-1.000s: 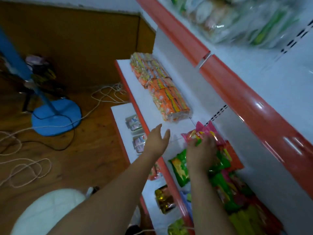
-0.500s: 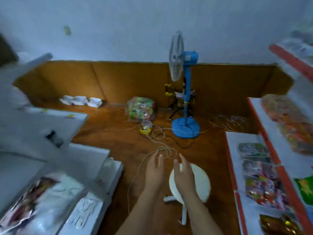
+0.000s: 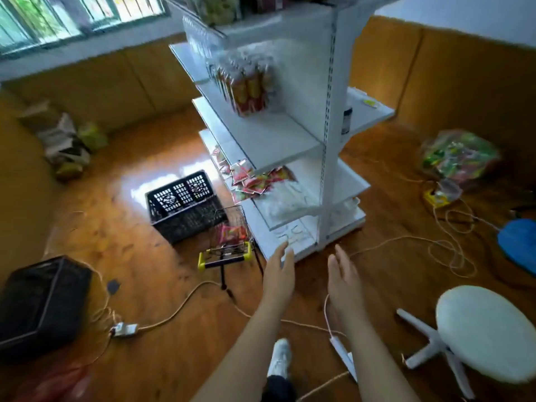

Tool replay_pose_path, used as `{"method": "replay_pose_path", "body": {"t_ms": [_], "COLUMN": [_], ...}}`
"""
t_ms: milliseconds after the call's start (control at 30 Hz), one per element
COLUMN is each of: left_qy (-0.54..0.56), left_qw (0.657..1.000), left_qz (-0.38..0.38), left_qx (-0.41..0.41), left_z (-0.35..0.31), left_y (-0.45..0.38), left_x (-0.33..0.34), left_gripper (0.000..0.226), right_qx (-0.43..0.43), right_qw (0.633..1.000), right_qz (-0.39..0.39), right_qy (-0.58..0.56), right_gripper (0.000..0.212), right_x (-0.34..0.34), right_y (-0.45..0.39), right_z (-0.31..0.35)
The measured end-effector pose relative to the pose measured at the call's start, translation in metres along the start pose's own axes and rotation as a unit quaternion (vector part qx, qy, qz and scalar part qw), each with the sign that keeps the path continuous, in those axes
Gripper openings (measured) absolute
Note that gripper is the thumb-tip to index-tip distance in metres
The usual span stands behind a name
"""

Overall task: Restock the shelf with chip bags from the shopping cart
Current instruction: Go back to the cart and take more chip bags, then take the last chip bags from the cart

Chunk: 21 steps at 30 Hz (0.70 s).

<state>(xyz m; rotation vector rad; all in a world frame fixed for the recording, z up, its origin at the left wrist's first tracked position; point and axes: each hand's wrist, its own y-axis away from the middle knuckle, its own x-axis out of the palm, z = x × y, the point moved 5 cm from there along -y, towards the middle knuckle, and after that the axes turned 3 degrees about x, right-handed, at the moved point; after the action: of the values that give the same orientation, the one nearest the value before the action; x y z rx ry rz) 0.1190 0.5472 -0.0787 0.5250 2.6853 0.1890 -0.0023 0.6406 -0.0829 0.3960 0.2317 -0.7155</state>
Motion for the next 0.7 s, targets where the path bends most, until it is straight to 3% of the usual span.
{"method": "replay_pose_path", "body": {"t_ms": [200, 400, 700], "left_qy": [0.022, 0.012, -0.024], "left_qw": [0.998, 0.999, 0.999], "left_qz": [-0.036, 0.003, 0.035], "left_qx": [-0.037, -0.05, -0.034], "left_z": [0.065, 0.11, 0.114], "left_y": [-0.03, -0.137, -0.26], "left_x": [-0.108, -0.19, -0.295], "left_gripper": [0.046, 0.044, 0.046], "right_qx": [0.046, 0.059, 0.068], "right_qw": [0.999, 0.996, 0.989], "right_qz": [0.023, 0.008, 0.028], "right_qy": [0.011, 0.06, 0.131], "right_gripper": [0.049, 0.049, 0.049], "right_x": [0.093, 0.204, 0.33], "right_y": [0.005, -0.043, -0.096], "right_z": [0.011, 0.038, 0.094]}}
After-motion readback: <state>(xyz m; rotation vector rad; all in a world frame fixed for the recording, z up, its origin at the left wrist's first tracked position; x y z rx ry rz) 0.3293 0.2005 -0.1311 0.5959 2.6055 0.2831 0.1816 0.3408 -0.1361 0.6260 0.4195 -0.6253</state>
